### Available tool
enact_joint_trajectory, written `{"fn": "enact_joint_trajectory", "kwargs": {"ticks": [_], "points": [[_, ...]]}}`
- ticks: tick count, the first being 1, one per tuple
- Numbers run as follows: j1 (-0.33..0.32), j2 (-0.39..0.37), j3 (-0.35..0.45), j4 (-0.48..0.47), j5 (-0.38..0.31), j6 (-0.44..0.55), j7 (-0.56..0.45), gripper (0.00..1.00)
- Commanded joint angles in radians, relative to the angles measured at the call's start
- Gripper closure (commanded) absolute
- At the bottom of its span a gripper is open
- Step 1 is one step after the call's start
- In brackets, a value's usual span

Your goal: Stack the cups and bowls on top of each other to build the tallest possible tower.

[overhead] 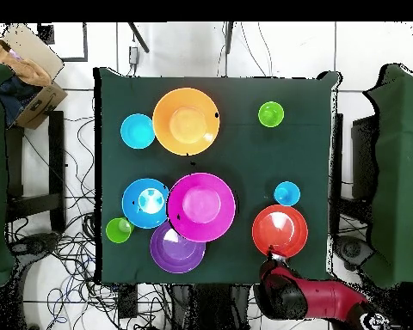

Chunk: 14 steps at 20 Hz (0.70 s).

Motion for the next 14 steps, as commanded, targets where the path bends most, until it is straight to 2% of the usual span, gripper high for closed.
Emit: {"fn": "enact_joint_trajectory", "kwargs": {"ticks": [1, 14], "points": [[0.029, 0.094, 0.045, -0.052, -0.010, -0.062, 0.233, 0.00], [0.058, 0.235, -0.010, -0.133, -0.003, -0.196, 0.242, 0.00]]}}
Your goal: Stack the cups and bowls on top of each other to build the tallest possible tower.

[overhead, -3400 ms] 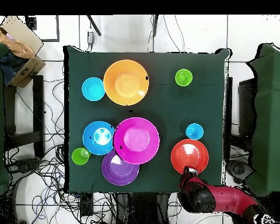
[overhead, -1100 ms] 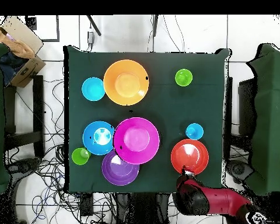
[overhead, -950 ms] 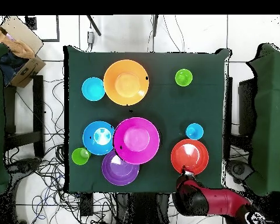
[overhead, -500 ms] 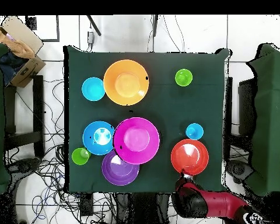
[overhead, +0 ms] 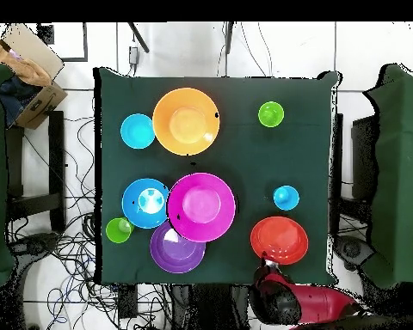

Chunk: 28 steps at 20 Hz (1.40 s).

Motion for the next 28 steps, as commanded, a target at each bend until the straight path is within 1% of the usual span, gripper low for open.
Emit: {"fn": "enact_joint_trajectory", "kwargs": {"ticks": [1, 3, 5, 10, 13, 15, 19, 25, 28], "points": [[0.057, 0.142, 0.036, -0.144, -0.001, -0.101, 0.240, 0.00], [0.055, 0.170, 0.039, -0.168, -0.001, -0.115, 0.234, 0.00], [0.049, 0.178, 0.044, -0.179, -0.002, -0.119, 0.228, 0.00], [0.015, 0.127, 0.078, -0.157, -0.014, -0.068, 0.205, 0.00], [-0.019, 0.102, 0.117, -0.143, -0.027, -0.039, 0.191, 0.00], [-0.016, 0.081, 0.121, -0.135, -0.023, -0.030, 0.188, 0.00], [-0.001, 0.011, 0.127, -0.109, -0.009, -0.016, 0.187, 0.00], [-0.014, -0.108, 0.180, -0.069, 0.011, 0.078, 0.156, 0.00], [-0.017, -0.127, 0.192, -0.061, 0.011, 0.098, 0.153, 0.00]]}}
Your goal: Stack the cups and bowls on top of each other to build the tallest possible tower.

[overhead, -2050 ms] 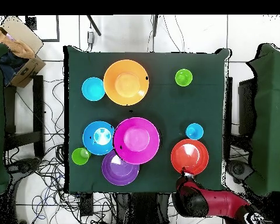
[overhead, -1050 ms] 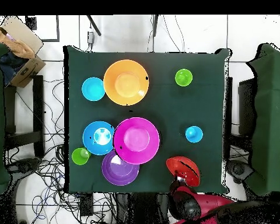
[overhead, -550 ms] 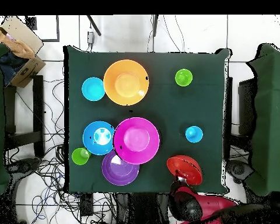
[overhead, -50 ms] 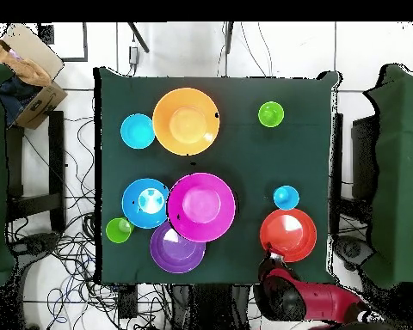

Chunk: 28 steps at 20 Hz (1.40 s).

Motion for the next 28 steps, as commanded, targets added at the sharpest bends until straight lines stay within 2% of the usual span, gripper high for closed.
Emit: {"fn": "enact_joint_trajectory", "kwargs": {"ticks": [1, 9, 17, 25, 26, 28], "points": [[0.011, -0.083, 0.155, -0.041, 0.011, 0.130, 0.154, 0.00], [0.041, -0.034, 0.108, -0.062, -0.016, 0.056, 0.189, 0.00], [0.094, -0.008, 0.063, -0.075, -0.003, 0.014, 0.214, 0.00], [0.070, 0.001, 0.080, -0.072, -0.009, 0.010, 0.215, 0.00], [0.069, 0.002, 0.081, -0.072, -0.010, 0.005, 0.216, 1.00], [0.090, 0.002, 0.063, -0.080, 0.007, 0.023, 0.221, 1.00]]}}
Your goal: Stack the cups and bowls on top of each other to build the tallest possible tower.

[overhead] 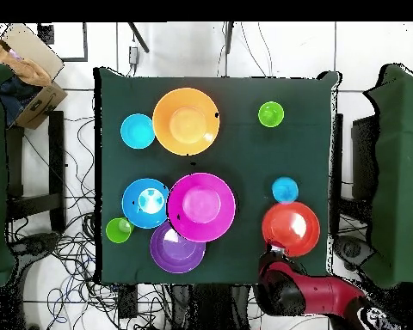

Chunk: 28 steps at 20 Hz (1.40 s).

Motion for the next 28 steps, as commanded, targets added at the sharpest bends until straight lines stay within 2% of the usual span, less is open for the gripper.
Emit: {"fn": "enact_joint_trajectory", "kwargs": {"ticks": [1, 9, 13, 16, 19, 21, 24, 28], "points": [[0.041, 0.045, 0.066, -0.078, 0.001, 0.016, 0.214, 1.00], [0.005, 0.033, 0.102, -0.082, -0.019, 0.038, 0.187, 1.00], [-0.043, 0.019, 0.146, -0.069, -0.034, 0.066, 0.163, 1.00], [-0.016, 0.024, 0.122, -0.080, -0.031, 0.043, 0.175, 1.00], [-0.040, 0.008, 0.146, -0.077, -0.037, 0.062, 0.160, 1.00], [-0.089, -0.037, 0.208, -0.045, -0.026, 0.118, 0.134, 1.00], [-0.129, -0.162, 0.286, 0.016, 0.041, 0.241, 0.084, 1.00], [-0.110, -0.306, 0.335, 0.055, 0.133, 0.372, 0.049, 1.00]]}}
